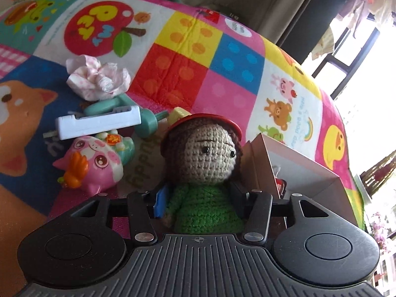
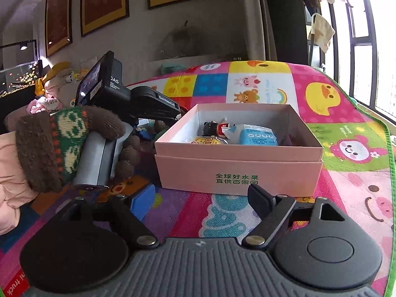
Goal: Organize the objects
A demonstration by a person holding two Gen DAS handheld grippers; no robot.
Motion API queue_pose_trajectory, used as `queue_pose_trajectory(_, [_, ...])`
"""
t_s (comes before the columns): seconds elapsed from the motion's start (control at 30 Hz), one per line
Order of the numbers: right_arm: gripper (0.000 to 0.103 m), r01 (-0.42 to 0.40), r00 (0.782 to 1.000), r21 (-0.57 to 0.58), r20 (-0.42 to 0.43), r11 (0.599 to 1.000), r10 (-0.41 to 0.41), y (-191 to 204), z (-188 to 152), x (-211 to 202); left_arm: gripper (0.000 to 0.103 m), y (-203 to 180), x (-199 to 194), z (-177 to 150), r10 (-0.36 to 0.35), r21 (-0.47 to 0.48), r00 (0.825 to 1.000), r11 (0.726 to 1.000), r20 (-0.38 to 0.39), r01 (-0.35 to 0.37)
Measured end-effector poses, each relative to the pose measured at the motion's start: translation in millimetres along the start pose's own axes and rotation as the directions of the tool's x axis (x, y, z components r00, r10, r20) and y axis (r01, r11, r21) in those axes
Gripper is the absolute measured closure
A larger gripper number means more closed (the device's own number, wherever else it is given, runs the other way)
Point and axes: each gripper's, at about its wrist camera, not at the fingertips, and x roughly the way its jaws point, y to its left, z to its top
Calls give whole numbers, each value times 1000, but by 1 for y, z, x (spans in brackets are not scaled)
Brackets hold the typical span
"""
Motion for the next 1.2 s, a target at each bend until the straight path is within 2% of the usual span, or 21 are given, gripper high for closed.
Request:
queue_pose_trajectory(0.13, [18,1,1000,37,-16,999,0,-6,3,4,55,5,-25,-9,-38,78,998,996,-56,42])
queue_pose_trajectory(0.23, [17,3,1000,55,-25,998,-2,-9,4,6,56,14,-63,-32,-60,150,994,986,-95,74])
queue_pose_trajectory(0.37, [17,13,997,39,-70,999,-10,-7,8,14,56,44,-115,-62,-105,175,987,977,-124,126])
queue_pose_trajectory(0.47, [17,20,996,-23,-89,1000,-22,4,25,16,57,69,-143,-71,-96,207,991,972,-92,113])
queue_pose_trajectory(0.57, [17,-43,996,-50,-75,998,39,23,66,15,57,92,-155,-68,-48,236,998,970,-26,53])
queue_pose_trajectory(0.63, [17,-99,991,-31,-99,995,96,37,103,25,57,111,-156,-61,-66,193,998,979,1,64])
queue_pose_trajectory(0.7, [17,-151,975,43,-161,988,156,45,139,48,57,129,-155,-56,-101,136,995,986,22,97])
queue_pose_trajectory(0.8, [17,-159,948,130,-256,979,188,58,182,104,57,149,-154,-54,-138,75,988,988,65,133])
queue_pose_trajectory(0.9, [17,-57,947,60,-314,997,73,81,203,170,57,162,-152,-54,-184,29,979,983,91,182])
queue_pose_trajectory(0.97, [18,18,934,37,-358,999,-4,89,207,218,57,164,-152,-54,-196,18,976,981,93,195])
queue_pose_trajectory(1.1, [39,121,900,67,-427,990,-82,86,198,306,57,163,-152,-56,-200,31,974,980,104,198])
queue_pose_trajectory(1.2, [42,184,884,56,-446,981,-141,86,192,350,57,168,-150,-54,-218,-1,971,976,101,219])
